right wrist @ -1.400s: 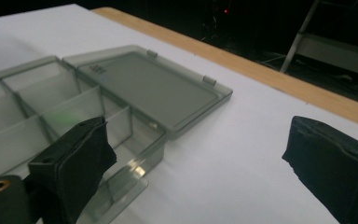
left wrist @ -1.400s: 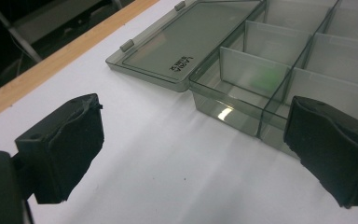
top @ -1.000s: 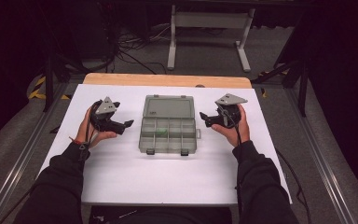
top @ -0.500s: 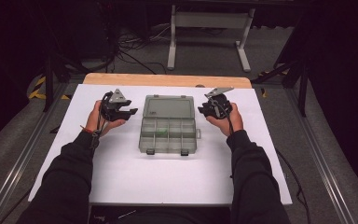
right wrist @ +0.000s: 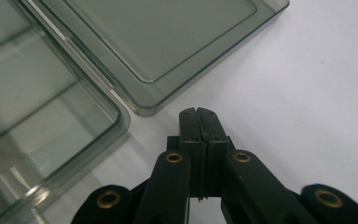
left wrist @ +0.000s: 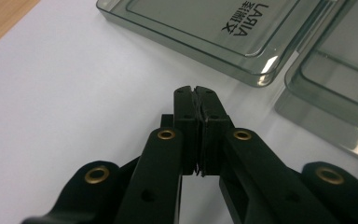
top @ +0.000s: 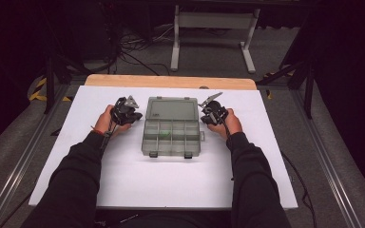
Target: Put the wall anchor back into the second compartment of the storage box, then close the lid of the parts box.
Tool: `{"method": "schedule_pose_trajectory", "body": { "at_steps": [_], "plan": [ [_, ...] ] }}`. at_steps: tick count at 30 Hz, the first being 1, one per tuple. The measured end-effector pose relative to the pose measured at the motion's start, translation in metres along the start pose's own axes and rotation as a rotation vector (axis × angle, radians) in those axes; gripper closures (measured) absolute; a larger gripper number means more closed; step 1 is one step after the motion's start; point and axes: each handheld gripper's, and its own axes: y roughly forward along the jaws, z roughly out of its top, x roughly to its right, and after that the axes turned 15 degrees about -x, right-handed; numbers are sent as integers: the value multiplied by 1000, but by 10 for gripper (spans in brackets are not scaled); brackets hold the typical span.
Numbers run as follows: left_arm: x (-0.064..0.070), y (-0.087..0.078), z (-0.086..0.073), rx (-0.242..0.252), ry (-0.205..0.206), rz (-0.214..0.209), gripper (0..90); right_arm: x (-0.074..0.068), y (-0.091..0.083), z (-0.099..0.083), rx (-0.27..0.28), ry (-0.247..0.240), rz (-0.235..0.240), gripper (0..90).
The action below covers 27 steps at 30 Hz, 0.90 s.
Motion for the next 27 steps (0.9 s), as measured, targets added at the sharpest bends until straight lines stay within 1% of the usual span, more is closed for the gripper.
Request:
{"method": "schedule_pose_trajectory", "body": {
  "at_steps": [1, 2, 3, 7, 11, 12, 13, 19, 20, 21, 22, 24, 25, 26, 27],
  "plan": [
    [1, 1, 1, -12, 6, 2, 887, 1, 2, 0, -5, 1, 6, 900],
    [3, 3, 3, -20, 10, 15, 887, 1, 3, 0, -5, 2, 7, 900],
    [4, 4, 4, -27, 14, 15, 886, 2, 3, 0, 0, -1, 10, 900],
    [4, 6, 6, -20, 6, 19, 891, 2, 5, 1, 6, -5, 8, 900],
    [7, 8, 9, -22, 4, 35, 895, 1, 6, 3, 7, -29, -10, 900],
    [7, 8, 10, -23, 20, 45, 895, 1, 6, 4, 4, -44, -17, 900],
    [7, 9, 11, -25, 23, 51, 895, 1, 6, 4, 3, -55, -19, 900],
    [8, 11, 14, -26, 31, 71, 895, -1, 8, 7, 13, -67, -24, 900],
    [8, 11, 15, -25, 29, 72, 895, -1, 8, 7, 12, -70, -27, 900],
    [8, 11, 15, -24, 21, 74, 895, -1, 8, 7, 13, -67, -19, 900],
    [8, 12, 15, -15, 6, 69, 895, 0, 9, 7, 12, -71, -19, 900],
    [5, 13, 16, -10, -6, 63, 895, 1, 9, 7, 15, -67, -15, 900],
    [3, 14, 17, -6, -24, 57, 895, 3, 10, 7, 30, -49, 4, 900],
    [3, 14, 17, -6, -24, 57, 895, 3, 10, 7, 30, -49, 4, 900],
    [3, 15, 19, -9, -32, 60, 895, 4, 10, 8, 35, -38, 12, 900]
  ]
}}
